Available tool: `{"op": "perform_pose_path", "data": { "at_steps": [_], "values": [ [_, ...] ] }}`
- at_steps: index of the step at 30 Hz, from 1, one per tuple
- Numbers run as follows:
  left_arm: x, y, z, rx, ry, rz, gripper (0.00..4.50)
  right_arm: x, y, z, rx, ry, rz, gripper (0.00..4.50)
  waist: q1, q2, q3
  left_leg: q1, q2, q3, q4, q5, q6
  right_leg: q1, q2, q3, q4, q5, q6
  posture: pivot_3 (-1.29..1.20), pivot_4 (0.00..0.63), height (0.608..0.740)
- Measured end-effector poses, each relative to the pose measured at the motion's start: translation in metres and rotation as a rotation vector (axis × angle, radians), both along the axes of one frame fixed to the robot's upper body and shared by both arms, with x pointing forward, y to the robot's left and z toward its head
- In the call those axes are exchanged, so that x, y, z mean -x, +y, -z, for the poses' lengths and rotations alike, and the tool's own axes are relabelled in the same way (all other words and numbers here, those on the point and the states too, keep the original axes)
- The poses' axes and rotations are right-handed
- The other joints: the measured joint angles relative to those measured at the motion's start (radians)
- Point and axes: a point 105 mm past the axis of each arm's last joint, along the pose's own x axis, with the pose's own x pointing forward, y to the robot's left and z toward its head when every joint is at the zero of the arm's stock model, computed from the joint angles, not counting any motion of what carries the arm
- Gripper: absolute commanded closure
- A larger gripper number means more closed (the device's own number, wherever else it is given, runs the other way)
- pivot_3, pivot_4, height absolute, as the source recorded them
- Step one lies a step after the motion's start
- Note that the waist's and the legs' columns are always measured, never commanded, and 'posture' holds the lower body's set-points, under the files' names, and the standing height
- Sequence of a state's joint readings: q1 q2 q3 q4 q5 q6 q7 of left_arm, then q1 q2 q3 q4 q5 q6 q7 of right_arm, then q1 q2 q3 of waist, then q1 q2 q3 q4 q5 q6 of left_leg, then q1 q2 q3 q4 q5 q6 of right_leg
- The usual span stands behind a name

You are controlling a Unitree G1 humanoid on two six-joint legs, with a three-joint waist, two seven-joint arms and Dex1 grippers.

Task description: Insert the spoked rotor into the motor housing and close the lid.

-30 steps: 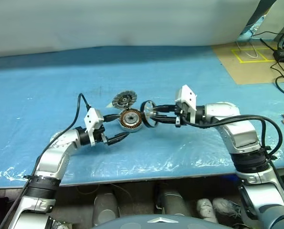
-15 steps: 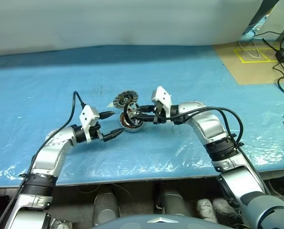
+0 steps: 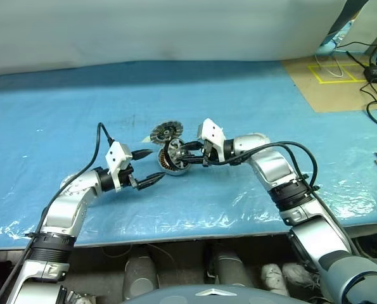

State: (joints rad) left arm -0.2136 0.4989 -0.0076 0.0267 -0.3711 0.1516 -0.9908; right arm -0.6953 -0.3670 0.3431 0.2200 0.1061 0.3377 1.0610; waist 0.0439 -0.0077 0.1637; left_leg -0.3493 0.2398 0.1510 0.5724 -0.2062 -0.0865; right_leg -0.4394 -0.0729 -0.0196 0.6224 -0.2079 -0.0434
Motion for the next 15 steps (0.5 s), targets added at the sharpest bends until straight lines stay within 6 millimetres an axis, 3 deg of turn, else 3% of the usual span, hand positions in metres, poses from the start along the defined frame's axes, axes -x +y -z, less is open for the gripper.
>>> {"op": "perform_pose_path", "data": {
  "at_steps": [4,13,15],
  "values": [
    [0.0,-0.001,0.0,0.003,-0.001,0.001,0.0,0.001,0.001,0.004,0.022,0.002,-0.007,0.65,0.0,0.0,0.0,0.0,0.0,0.0,0.0,0.0,0.0,0.0,0.0,0.0,0.0,0.0,0.0,0.0,0.15,0.74],
    [0.001,0.0,0.001,0.007,0.012,0.009,0.0,-0.001,-0.003,-0.004,-0.027,0.031,0.011,0.65,0.0,0.0,0.0,0.0,0.0,0.0,0.0,0.0,0.0,0.0,0.0,0.0,0.0,0.0,0.0,0.0,0.15,0.74],
    [0.002,0.0,0.001,0.005,0.014,0.01,0.0,-0.002,-0.001,-0.01,-0.061,0.036,0.018,1.05,-0.001,0.0,0.0,0.0,0.0,0.0,0.0,0.0,0.0,0.0,0.0,0.0,0.0,0.0,0.0,0.0,0.15,0.74]
  ]
}}
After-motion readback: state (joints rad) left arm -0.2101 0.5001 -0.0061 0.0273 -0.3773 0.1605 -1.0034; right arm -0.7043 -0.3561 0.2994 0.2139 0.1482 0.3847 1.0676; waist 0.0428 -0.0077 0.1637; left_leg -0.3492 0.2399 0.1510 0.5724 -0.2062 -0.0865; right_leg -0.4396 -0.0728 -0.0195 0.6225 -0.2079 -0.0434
